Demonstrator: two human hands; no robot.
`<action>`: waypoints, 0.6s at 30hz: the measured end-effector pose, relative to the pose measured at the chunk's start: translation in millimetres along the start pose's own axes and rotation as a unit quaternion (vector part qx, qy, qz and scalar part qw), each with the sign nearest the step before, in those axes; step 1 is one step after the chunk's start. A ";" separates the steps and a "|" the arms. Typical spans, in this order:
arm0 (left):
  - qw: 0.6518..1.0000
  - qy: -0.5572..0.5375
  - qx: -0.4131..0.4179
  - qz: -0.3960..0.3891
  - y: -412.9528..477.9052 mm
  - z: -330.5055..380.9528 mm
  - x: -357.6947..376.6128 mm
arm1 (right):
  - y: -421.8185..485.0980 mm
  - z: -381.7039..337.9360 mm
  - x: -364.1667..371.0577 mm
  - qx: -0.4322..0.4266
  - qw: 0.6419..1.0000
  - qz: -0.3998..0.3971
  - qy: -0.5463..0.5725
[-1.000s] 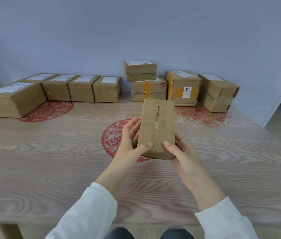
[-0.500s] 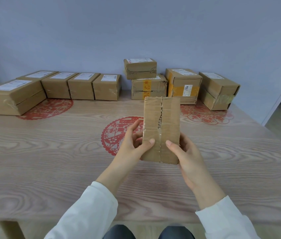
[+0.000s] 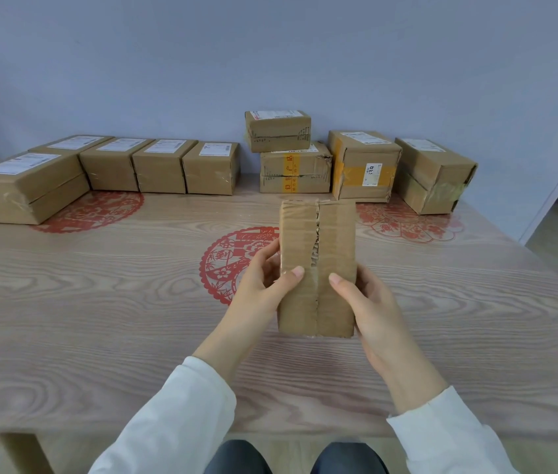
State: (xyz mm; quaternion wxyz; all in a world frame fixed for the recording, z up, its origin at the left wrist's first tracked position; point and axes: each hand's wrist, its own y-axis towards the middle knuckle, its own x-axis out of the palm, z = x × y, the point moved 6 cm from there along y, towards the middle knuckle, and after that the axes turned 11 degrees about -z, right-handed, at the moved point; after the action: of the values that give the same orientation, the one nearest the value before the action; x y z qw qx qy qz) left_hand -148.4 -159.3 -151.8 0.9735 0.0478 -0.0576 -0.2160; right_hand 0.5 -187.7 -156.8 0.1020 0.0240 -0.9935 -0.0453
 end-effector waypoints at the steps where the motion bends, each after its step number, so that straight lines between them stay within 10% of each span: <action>1: 1.000 -0.002 0.001 0.005 -0.3 -0.3 -0.4 | -0.8 -0.3 0.9 -0.003 1.000 -0.005 -0.003; 18: 1.000 0.029 -0.004 -0.011 1.1 0.8 -0.1 | -1.8 -3.9 2.2 -0.005 1.000 0.012 -0.003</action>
State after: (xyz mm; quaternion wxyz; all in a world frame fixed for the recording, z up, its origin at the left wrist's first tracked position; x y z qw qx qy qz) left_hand -148.2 -158.3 -150.9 0.9725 0.0510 -0.0283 -0.2257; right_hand -0.8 -189.9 -152.7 0.1001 0.0111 -0.9937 -0.0490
